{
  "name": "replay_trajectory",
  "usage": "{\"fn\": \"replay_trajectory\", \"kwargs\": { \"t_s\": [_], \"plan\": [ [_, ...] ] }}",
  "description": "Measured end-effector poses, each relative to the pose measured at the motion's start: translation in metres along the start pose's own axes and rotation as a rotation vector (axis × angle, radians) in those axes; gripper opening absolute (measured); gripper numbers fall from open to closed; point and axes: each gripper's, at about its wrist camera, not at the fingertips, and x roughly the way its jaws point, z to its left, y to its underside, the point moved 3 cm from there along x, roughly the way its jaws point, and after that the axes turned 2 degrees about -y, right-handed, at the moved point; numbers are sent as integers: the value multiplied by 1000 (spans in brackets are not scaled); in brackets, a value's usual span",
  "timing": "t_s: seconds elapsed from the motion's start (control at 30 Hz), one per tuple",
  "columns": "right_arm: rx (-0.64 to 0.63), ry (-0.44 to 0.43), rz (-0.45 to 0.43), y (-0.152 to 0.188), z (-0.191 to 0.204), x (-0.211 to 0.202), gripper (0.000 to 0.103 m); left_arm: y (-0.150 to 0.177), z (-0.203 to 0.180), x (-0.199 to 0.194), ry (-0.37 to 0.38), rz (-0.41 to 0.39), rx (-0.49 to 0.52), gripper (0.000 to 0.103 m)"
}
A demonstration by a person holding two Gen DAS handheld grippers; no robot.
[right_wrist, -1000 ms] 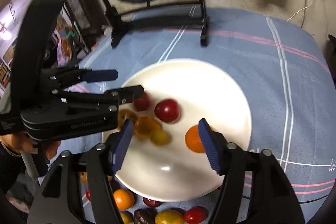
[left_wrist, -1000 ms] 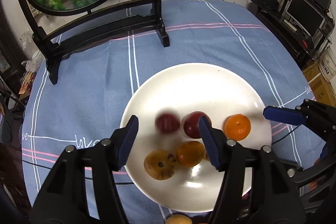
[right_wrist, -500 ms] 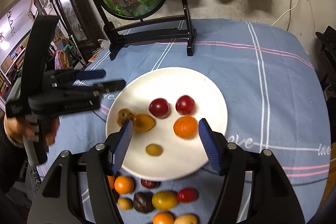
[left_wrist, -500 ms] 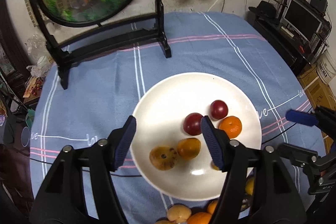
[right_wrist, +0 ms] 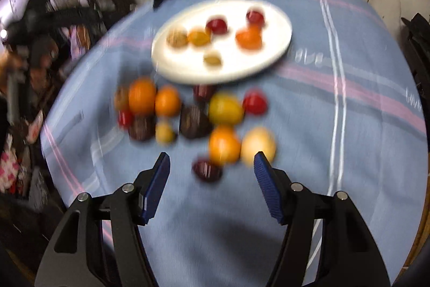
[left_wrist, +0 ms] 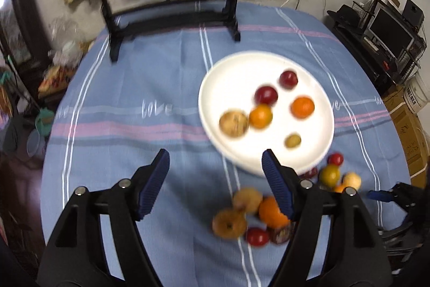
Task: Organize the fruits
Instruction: 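Grasp a dark red plum with the right tool while the left tool grasps a red tomato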
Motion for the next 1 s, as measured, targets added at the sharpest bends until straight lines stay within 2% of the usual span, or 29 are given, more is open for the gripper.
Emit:
{"fn": "replay_trajectory", "kwargs": {
  "t_s": [0.03, 0.13, 0.23, 0.4, 0.6, 0.7, 0.77, 0.83, 0.87, 0.93, 1.0],
  "plan": [
    [-3, 8, 25, 6, 4, 8, 65, 6, 1, 0, -1, 8, -1, 73],
    [32, -2, 29, 13, 4, 20, 64, 32, 4, -3, -1, 45, 8, 73],
    [59, -10, 13, 6, 1, 29, 58, 56, 7, -8, 19, 75, 5, 73],
    [24, 0, 27, -2, 8, 45, 30, 87, -11, -17, 80, 110, 64, 73],
    [30, -58, 43, 2, 7, 34, 30, 106, -53, -14, 159, 107, 204, 73],
    [48, -71, 40, 6, 3, 28, 30, 117, -65, 4, 148, 115, 282, 73],
    [53, -73, 41, 8, 2, 27, 30, 121, -60, 20, 154, 163, 248, 71],
    [51, -77, 40, 8, 3, 27, 30, 122, -47, 32, 176, 214, 139, 61],
    [49, -78, 40, 9, 3, 26, 30, 121, -37, 37, 197, 236, 54, 60],
    [49, -84, 43, 11, 4, 25, 30, 119, -27, 39, 218, 240, -48, 60],
    [49, -86, 48, 12, 3, 25, 30, 113, -24, 37, 229, 218, -100, 60]
  ]
}}
